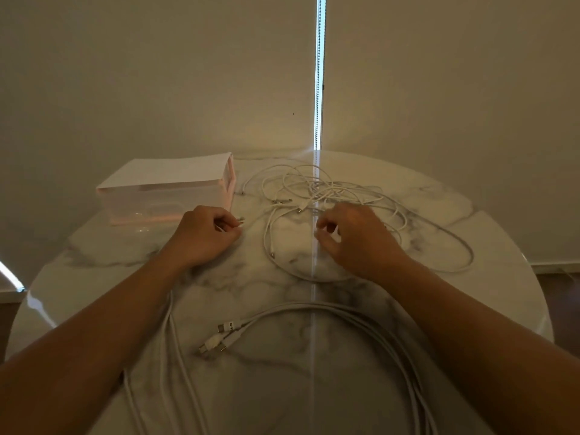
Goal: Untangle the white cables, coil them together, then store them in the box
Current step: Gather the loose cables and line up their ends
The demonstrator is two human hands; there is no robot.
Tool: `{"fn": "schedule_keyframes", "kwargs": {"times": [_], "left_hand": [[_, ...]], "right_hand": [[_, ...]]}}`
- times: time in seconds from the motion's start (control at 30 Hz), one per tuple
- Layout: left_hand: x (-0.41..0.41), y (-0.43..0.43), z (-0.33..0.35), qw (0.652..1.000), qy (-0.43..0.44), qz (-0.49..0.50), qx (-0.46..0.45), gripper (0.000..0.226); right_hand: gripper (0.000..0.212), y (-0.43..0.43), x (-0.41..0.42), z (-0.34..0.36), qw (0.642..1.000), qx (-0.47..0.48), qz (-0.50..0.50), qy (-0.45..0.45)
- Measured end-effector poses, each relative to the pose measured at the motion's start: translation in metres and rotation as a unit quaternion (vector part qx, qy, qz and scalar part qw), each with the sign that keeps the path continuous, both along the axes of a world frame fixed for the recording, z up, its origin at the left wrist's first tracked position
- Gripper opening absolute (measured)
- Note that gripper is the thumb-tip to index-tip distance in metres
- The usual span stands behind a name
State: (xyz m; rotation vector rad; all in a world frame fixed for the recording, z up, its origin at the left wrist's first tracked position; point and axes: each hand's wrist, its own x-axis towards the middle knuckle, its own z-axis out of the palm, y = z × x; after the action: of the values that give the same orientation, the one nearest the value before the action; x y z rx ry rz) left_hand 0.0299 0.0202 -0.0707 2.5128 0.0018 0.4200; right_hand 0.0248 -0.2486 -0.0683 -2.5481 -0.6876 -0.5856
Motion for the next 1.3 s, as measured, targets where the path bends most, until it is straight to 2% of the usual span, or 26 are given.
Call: {"fn": "schedule_keyframes", "kwargs": {"times": [0.1,0.17,0.3,0.4,0.47,0.53,0.6,0.63,0.67,0.77,0.87,0.9,1.03,1.2,1.3], "left_hand": [[-0.004,0.003,0.001,1.000,0.007,-0.009,0.015,0.014],[-0.005,0.005,0.003,1.000,0.014,-0.015,0.014,0.015],[-0.006,0.030,0.013,0.999,-0.005,0.020,0.043,0.014],[-0.004,0.062,0.015,0.993,0.030,0.051,0.106,0.022],[-0.003,0.076,0.014,0.988,0.064,0.069,0.126,0.034],[-0.002,0.081,0.012,0.984,0.093,0.074,0.132,0.042],[-0.001,0.083,0.010,0.983,0.114,0.071,0.125,0.039],[-0.001,0.083,0.009,0.983,0.121,0.069,0.118,0.035],[-0.001,0.083,0.008,0.984,0.123,0.066,0.114,0.030],[0.001,0.085,0.005,0.986,0.103,0.055,0.119,0.017],[0.003,0.085,0.004,0.987,0.090,0.048,0.121,0.011],[0.003,0.084,0.005,0.988,0.090,0.047,0.121,0.010],[0.002,0.081,0.004,0.989,0.082,0.042,0.116,0.009],[0.003,0.081,0.003,0.990,0.081,0.047,0.110,0.008],[0.003,0.081,0.002,0.990,0.075,0.047,0.108,0.008]], "right_hand": [[0.023,-0.010,0.004,0.008,0.993,-0.029,-0.113,-0.025],[0.017,-0.011,0.006,0.012,0.985,-0.071,-0.156,-0.005],[0.024,-0.017,0.006,0.026,0.990,-0.057,-0.055,0.114],[0.018,-0.029,0.025,0.043,0.992,0.006,-0.092,0.091],[0.017,-0.034,0.046,0.049,0.987,0.008,-0.129,0.097],[0.014,-0.036,0.060,0.053,0.972,0.021,-0.123,0.201],[0.013,-0.036,0.067,0.057,0.937,0.053,-0.097,0.331],[0.012,-0.035,0.073,0.055,0.931,0.050,-0.103,0.346],[0.014,-0.034,0.081,0.052,0.936,0.045,-0.124,0.326],[0.014,-0.033,0.107,0.033,0.958,0.032,-0.213,0.190],[0.032,-0.033,0.121,0.011,0.949,-0.005,-0.238,0.206],[0.032,-0.035,0.125,0.006,0.948,0.001,-0.236,0.212],[0.006,-0.039,0.124,0.011,0.960,0.076,-0.220,0.158],[0.008,-0.041,0.102,0.066,0.965,0.190,-0.180,0.029],[0.007,-0.037,0.087,0.085,0.961,0.245,-0.123,0.039]]}}
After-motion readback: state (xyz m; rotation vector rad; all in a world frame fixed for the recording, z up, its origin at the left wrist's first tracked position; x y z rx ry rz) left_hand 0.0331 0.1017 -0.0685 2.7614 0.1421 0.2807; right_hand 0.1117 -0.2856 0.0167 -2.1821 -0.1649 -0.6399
